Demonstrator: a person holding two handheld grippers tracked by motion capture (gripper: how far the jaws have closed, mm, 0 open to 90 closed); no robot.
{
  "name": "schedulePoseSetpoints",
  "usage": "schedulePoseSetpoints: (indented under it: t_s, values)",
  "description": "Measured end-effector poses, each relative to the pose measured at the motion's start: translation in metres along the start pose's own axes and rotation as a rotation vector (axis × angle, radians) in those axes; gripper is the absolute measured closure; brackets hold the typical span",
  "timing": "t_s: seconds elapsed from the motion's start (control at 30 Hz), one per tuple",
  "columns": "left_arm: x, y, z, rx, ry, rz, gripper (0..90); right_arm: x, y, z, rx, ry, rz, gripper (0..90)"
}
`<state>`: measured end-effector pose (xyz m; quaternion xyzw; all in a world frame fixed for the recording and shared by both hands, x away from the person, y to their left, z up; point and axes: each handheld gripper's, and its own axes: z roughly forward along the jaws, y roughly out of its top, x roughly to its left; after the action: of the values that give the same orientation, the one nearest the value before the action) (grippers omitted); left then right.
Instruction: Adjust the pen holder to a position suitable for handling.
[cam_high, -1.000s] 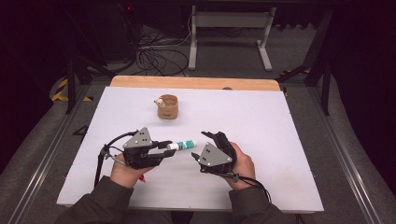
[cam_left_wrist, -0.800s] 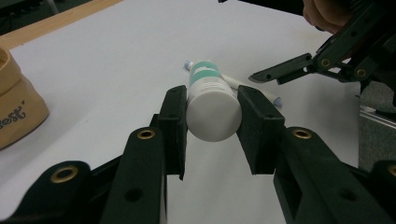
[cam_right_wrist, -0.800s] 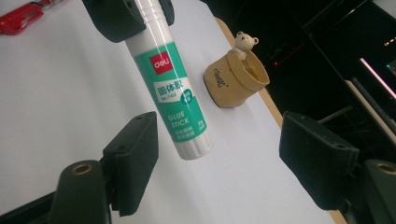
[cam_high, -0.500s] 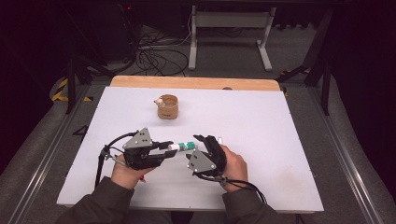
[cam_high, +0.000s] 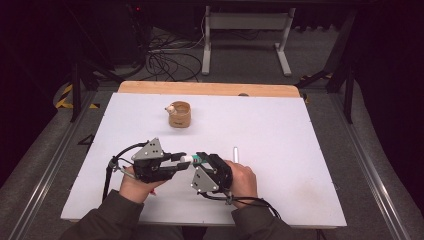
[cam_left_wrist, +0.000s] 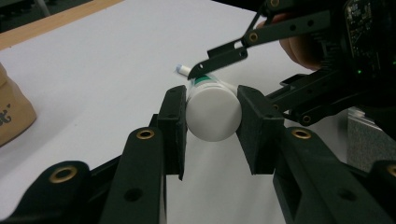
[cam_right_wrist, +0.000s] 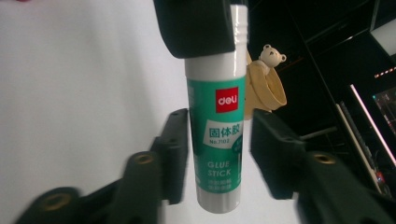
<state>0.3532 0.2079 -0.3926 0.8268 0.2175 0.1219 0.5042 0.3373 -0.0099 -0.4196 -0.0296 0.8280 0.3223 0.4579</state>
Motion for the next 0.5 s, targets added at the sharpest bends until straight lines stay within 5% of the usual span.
schedulePoseSetpoints:
  t_s: [0.17, 0.3, 0.5]
  values:
    - [0.001, -0.002, -0.002, -0.026, 0.005, 0.003, 63.6, 0.002, 0.001, 0.000, -0.005, -0.016, 0.013, 65.9]
    - [0.003, -0.003, -0.005, -0.051, 0.047, -0.009, 46.3, 0.001, 0.000, 0.001, 0.005, -0.017, 0.026, 65.9]
    - [0.010, -0.006, -0.013, -0.105, 0.065, -0.023, 33.2, -0.005, -0.006, 0.002, -0.010, -0.023, 0.150, 66.0]
